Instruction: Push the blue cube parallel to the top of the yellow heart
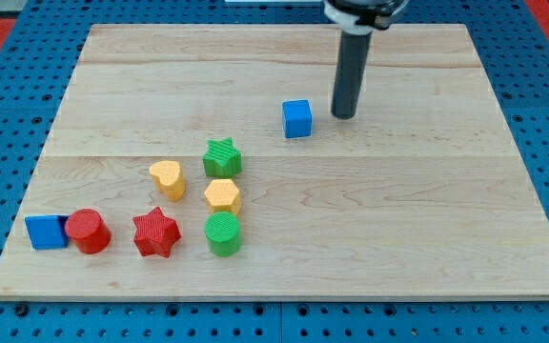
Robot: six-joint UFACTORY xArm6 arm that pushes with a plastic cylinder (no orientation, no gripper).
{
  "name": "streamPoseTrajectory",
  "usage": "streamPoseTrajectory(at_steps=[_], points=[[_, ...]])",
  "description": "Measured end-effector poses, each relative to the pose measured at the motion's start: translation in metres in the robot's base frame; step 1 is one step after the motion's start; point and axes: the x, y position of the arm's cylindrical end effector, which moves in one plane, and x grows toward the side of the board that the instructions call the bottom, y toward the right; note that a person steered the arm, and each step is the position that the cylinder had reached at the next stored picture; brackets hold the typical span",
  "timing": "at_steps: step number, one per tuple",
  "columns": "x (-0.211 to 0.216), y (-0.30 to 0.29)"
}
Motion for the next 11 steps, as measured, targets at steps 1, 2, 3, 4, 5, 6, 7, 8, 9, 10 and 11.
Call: streamPoseTrajectory(at_steps=[1,2,3,4,5,6,7,8,9,10,11], points=[[-0.012,-0.07],[-0.033,-0.126],[-0.04,-0.144],[-0.055,-0.074],[-0.005,-0.021],[0.017,-0.042],[0.002,-0.089],[-0.01,-0.12],[-0.01,-0.195],[-0.01,-0.222],[-0.01,-0.221]])
